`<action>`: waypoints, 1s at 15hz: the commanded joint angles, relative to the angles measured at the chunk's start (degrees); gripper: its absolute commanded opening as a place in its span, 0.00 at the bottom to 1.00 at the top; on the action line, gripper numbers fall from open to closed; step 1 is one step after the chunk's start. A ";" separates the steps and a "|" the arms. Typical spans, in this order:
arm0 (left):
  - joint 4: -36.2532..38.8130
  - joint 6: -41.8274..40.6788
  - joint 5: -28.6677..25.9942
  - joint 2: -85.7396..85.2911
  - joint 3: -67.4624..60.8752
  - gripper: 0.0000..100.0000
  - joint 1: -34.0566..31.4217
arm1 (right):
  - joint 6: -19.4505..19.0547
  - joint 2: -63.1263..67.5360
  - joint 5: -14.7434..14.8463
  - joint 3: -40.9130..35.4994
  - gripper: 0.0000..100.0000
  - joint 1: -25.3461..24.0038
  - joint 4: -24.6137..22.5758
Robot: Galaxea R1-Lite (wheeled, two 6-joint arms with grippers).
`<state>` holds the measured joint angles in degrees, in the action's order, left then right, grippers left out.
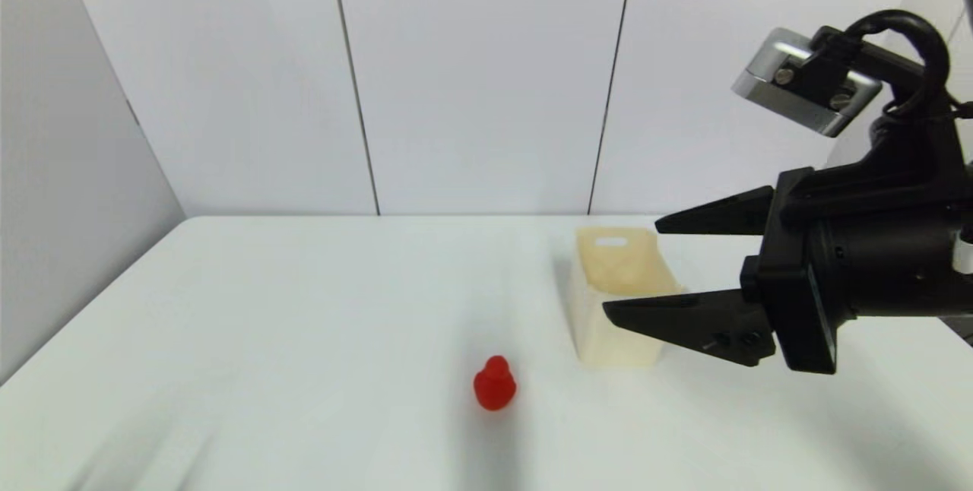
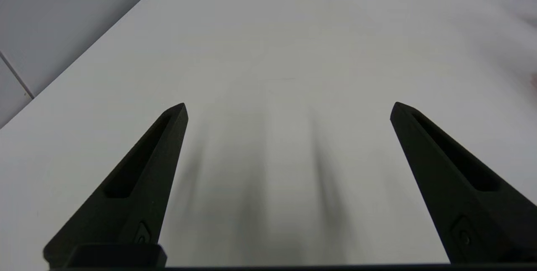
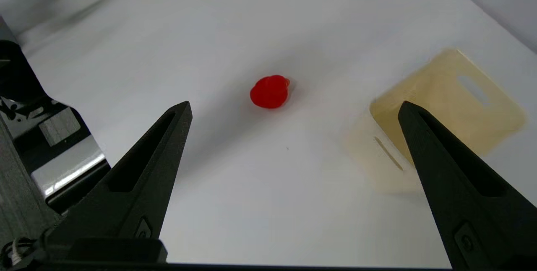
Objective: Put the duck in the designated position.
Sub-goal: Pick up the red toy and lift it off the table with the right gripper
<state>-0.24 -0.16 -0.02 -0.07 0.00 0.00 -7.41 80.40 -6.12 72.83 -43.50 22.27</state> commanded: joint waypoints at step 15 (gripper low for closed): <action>-0.02 -0.02 0.02 0.07 0.00 1.00 0.00 | 16.90 21.20 11.13 10.85 1.00 -11.52 0.23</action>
<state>-0.27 -0.16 0.00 -0.07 0.00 0.00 5.89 97.88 1.37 81.20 -53.22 22.13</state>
